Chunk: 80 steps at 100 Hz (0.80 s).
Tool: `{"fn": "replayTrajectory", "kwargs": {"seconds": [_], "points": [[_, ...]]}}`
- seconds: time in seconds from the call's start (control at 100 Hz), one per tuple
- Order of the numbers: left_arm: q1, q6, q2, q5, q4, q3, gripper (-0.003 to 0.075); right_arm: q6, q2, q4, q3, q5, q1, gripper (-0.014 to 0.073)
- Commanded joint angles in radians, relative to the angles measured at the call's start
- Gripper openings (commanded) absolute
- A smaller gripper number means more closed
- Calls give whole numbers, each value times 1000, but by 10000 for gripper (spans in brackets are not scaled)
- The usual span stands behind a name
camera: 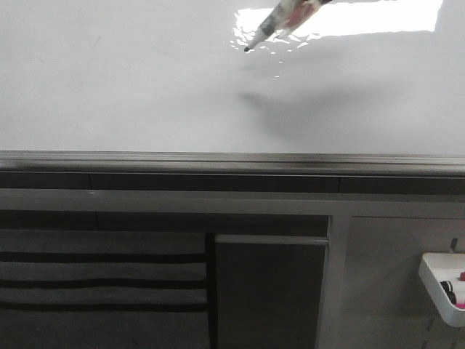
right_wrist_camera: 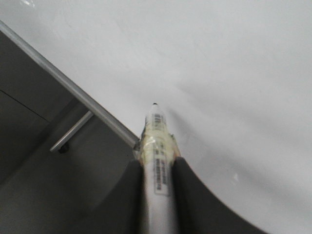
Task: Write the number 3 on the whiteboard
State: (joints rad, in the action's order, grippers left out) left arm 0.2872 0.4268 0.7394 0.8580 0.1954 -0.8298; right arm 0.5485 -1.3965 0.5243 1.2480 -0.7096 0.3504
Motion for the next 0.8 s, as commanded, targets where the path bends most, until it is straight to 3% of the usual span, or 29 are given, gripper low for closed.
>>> {"fn": "replayTrajectory", "kwargs": {"seconds": [0.0, 0.32, 0.61, 0.79], "points": [[-2, -12, 1, -64, 22, -26, 452, -1, -3, -8, 43, 116, 13, 45], [-2, -12, 1, -64, 22, -26, 451, -1, -55, -105, 43, 212, 7, 45], [-2, -12, 1, -64, 19, -26, 451, -15, -18, -119, 29, 13, -48, 45], [-2, -12, 1, -64, 19, -26, 451, -15, -84, -117, -4, 128, 25, 45]]}}
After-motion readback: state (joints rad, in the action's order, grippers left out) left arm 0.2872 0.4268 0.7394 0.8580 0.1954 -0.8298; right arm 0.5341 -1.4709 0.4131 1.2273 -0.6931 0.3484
